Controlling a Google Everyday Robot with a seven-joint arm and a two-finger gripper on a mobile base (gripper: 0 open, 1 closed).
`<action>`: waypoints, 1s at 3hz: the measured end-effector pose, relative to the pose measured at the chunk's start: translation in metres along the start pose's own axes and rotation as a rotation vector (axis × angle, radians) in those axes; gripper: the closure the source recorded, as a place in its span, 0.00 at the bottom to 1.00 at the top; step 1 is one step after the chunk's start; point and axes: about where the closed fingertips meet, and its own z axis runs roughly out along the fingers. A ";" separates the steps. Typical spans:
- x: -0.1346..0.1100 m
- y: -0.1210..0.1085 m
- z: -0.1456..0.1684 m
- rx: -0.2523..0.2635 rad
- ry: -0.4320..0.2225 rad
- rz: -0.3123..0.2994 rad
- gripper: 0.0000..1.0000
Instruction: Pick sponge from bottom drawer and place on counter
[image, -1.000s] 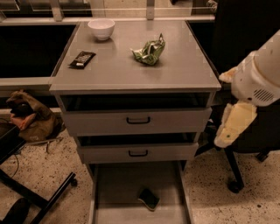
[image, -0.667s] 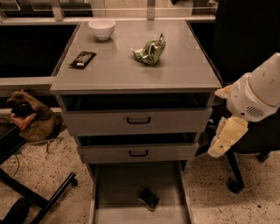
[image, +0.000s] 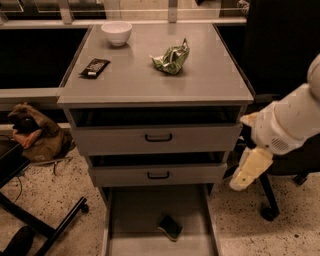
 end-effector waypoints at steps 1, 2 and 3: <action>0.022 0.023 0.083 -0.059 -0.069 0.045 0.00; 0.029 0.026 0.150 -0.051 -0.151 0.083 0.00; 0.029 0.026 0.150 -0.051 -0.151 0.083 0.00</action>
Offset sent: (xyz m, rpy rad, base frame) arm 0.0107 0.0525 -0.2232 0.2728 0.0217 -0.0542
